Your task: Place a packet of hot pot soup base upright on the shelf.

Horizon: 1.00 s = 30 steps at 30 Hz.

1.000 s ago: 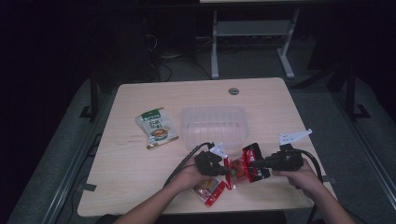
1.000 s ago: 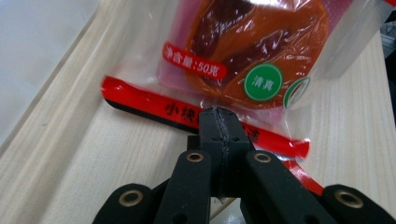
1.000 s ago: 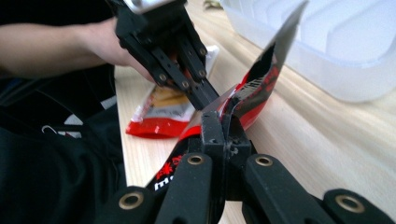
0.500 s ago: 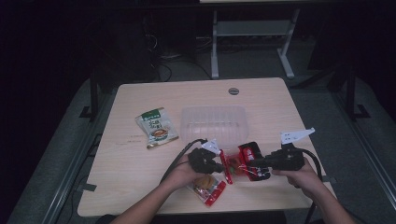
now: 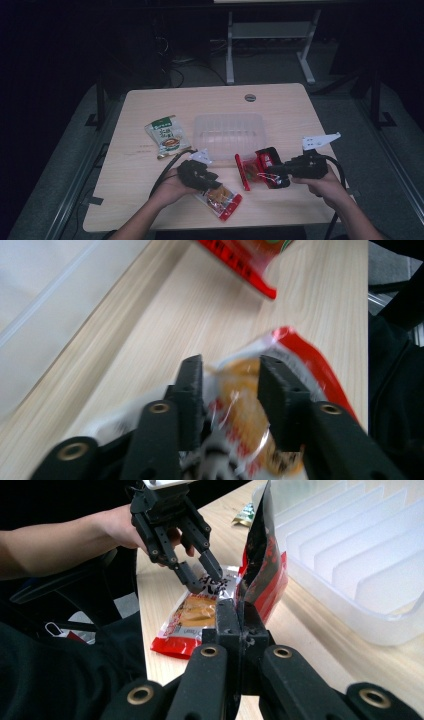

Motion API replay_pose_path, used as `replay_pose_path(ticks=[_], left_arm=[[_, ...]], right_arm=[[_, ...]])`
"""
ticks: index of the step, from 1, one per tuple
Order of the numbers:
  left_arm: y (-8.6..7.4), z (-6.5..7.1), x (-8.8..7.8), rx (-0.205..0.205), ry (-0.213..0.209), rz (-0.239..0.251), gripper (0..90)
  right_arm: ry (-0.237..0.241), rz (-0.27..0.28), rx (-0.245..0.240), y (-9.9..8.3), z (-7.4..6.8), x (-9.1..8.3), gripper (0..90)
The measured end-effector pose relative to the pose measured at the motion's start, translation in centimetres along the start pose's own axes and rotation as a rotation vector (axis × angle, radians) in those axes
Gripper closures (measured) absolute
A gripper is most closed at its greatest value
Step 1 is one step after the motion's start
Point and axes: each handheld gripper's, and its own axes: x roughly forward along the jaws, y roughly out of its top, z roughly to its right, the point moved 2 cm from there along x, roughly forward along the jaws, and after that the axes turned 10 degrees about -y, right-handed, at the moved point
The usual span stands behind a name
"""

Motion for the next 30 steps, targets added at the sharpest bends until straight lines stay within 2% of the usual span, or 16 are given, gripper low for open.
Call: replay_pose_path(ticks=[3,8,14,18,30], left_arm=[[-0.9,-0.2,-1.0,-0.015,0.017,0.007,53.6],[-2.1,-0.2,-2.3,-0.042,0.039,0.029,46.8],[-3.6,-0.2,-3.8,-0.069,0.067,0.047,43.0],[-4.6,-0.3,-4.6,-0.091,0.087,0.058,41.5],[-4.6,-0.7,-4.8,-0.085,0.098,0.059,40.0]], right_arm=[[-0.004,0.012,-0.012,0.7,-0.1,-0.1,90.0],[-0.01,0.014,-0.015,1.2,-0.1,-0.1,90.0],[-0.024,0.028,-0.013,2.2,0.0,-0.3,90.0],[-0.042,0.049,-0.031,3.4,0.2,-0.5,90.0],[-0.085,0.091,-0.042,6.3,1.5,-0.2,90.0]])
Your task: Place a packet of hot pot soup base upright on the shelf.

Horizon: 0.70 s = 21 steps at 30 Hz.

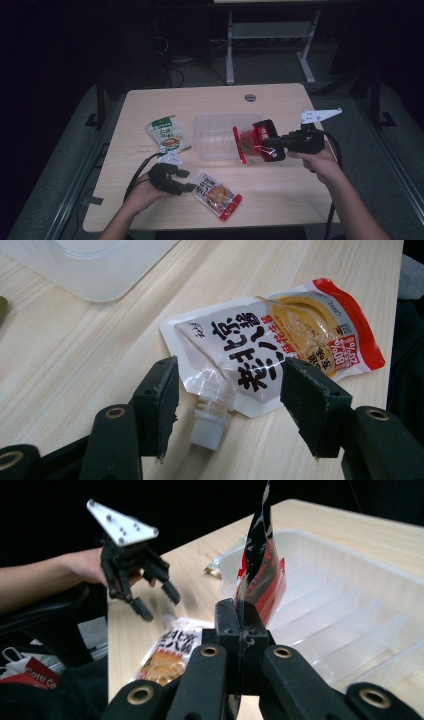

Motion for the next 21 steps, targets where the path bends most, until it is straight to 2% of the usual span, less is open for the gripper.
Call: replay_pose_path(ticks=[13,21], left_arm=[[0.0,-0.1,-0.1,0.006,0.001,-0.006,39.0],[0.0,-0.2,-0.2,-0.002,0.0,-0.003,39.0]], right_arm=[[-0.047,0.016,-0.009,2.3,1.6,1.3,90.0],[-0.08,-0.009,-0.011,2.8,2.3,2.6,90.0]])
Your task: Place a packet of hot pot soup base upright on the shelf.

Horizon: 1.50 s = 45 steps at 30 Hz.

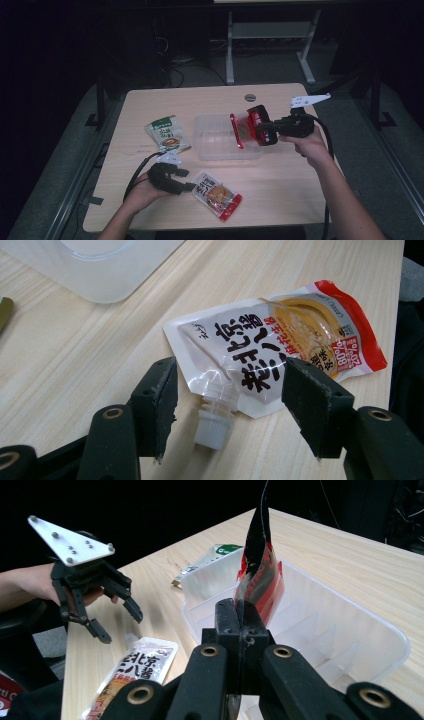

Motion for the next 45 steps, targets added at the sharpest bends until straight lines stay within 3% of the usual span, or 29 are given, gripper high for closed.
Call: replay_pose_path(ticks=[5,45], left_arm=[[0.0,-0.1,0.0,-0.002,0.0,0.004,39.0],[-0.1,-0.4,0.0,-0.003,-0.006,0.0,39.0]], right_arm=[[-0.027,-0.023,-0.003,-0.3,0.2,0.6,90.0],[-0.071,-0.093,0.005,-0.8,0.6,3.5,89.8]])
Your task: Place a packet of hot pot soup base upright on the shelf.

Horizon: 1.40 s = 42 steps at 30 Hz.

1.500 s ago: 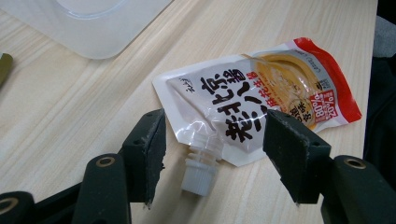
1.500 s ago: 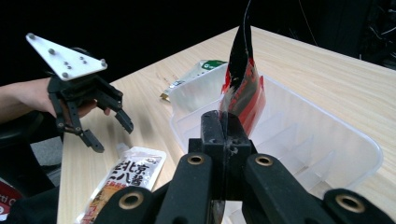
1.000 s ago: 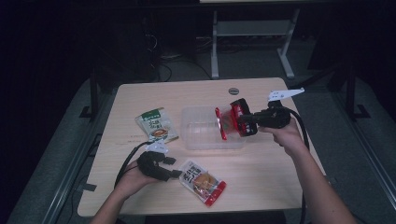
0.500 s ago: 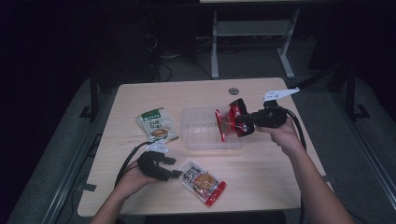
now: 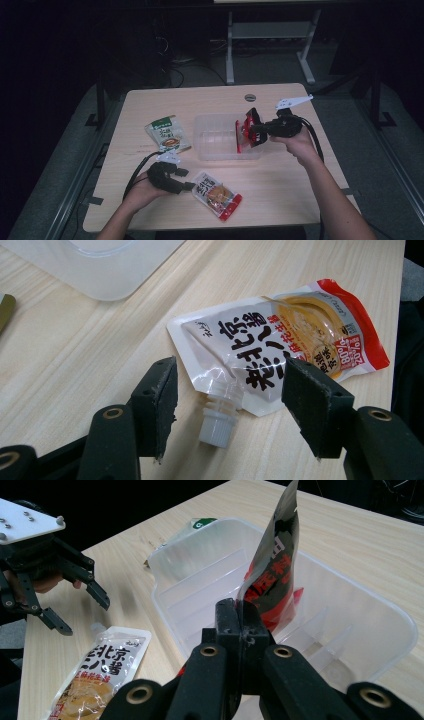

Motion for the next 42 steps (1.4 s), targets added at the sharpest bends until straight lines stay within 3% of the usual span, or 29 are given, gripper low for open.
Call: replay_pose_path(ticks=[15,32,42], left_arm=[[0.0,0.0,0.0,-0.001,-0.001,-0.002,39.0],[0.0,0.0,-0.1,0.002,0.001,0.0,39.1],[0.0,0.0,-0.1,0.003,0.0,0.003,39.0]], right_arm=[[-0.002,-0.004,0.017,-0.2,0.3,0.9,89.2],[-0.022,-0.017,0.007,-0.1,-0.1,1.6,75.5],[-0.024,0.01,0.017,0.2,-0.2,1.0,64.2]])
